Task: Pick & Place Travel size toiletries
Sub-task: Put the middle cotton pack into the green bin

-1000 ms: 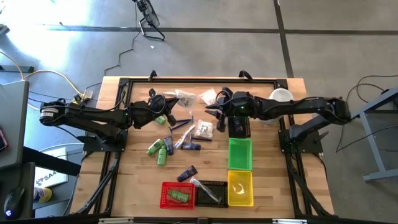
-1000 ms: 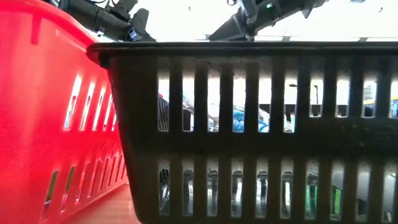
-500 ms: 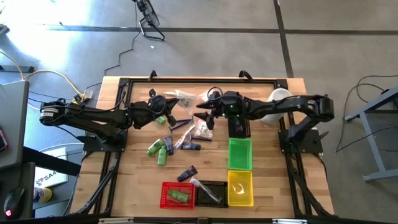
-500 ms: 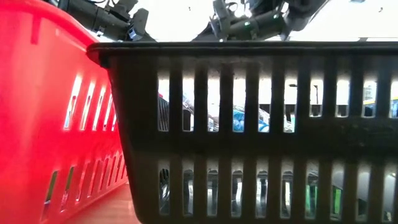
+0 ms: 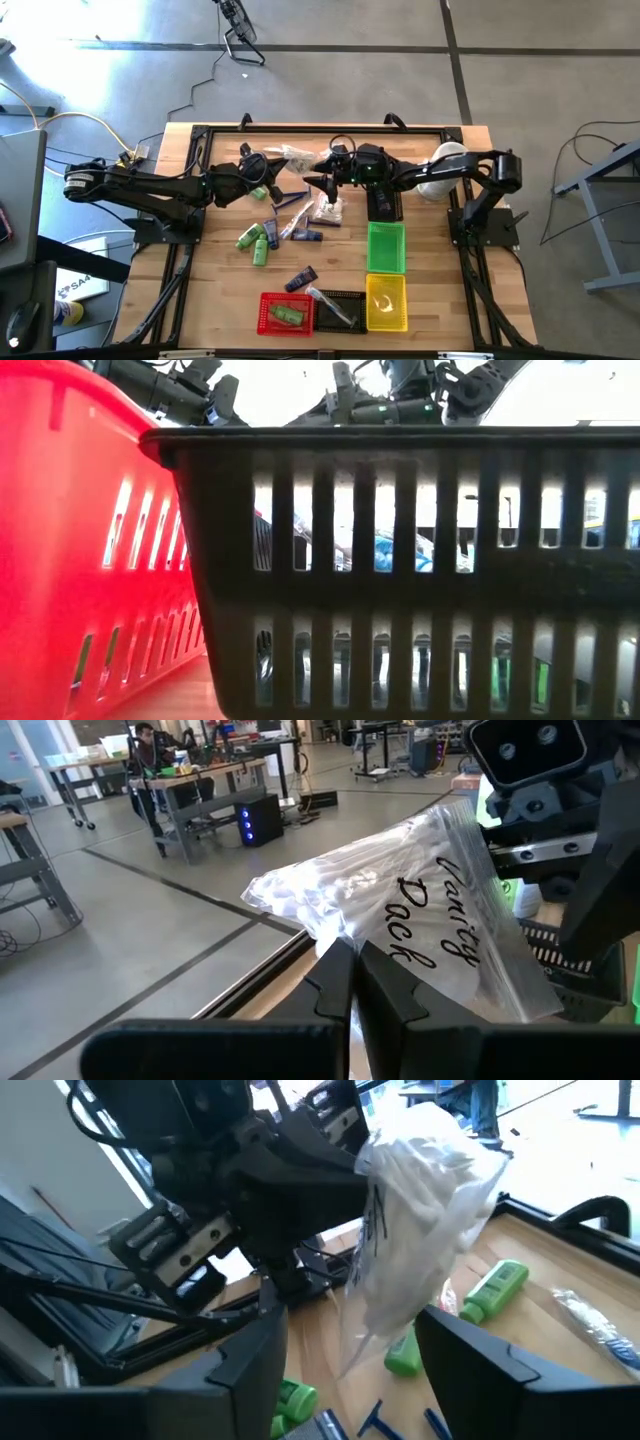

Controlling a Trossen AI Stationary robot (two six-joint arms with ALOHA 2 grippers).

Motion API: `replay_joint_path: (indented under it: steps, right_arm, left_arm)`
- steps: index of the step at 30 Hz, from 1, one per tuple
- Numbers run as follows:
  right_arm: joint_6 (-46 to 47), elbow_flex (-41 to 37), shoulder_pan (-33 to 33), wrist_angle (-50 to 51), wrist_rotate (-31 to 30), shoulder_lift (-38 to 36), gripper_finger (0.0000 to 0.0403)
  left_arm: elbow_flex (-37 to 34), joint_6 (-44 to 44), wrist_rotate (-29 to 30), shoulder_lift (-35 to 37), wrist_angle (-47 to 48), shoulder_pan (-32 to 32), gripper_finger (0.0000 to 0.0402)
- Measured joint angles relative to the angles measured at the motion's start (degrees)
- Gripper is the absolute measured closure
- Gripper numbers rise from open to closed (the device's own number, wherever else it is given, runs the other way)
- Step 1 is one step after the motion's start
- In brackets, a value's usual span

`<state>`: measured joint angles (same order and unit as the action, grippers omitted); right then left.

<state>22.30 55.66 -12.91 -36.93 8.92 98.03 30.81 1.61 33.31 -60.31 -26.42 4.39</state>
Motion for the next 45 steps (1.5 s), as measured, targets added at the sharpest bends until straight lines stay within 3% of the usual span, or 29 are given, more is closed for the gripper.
replay_joint_path:
  steps: [21,34,45]
  right_arm:
    - [-3.44,0.00,0.00,1.62,-1.71,-0.02,0.0393]
    - [-4.19,0.00,0.04,1.68,-1.30,-0.04,0.0399]
    - [-4.58,0.00,0.04,1.75,-1.26,-0.10,0.0399]
  left_arm:
    - [0.00,-0.41,-1.73,-2.58,-1.13,0.06,0.0396]
    - [0.00,-0.40,-1.89,-2.58,-0.48,0.08,0.0391]
    - [0.00,-0.40,-1.87,-2.58,-0.45,0.08,0.0267]
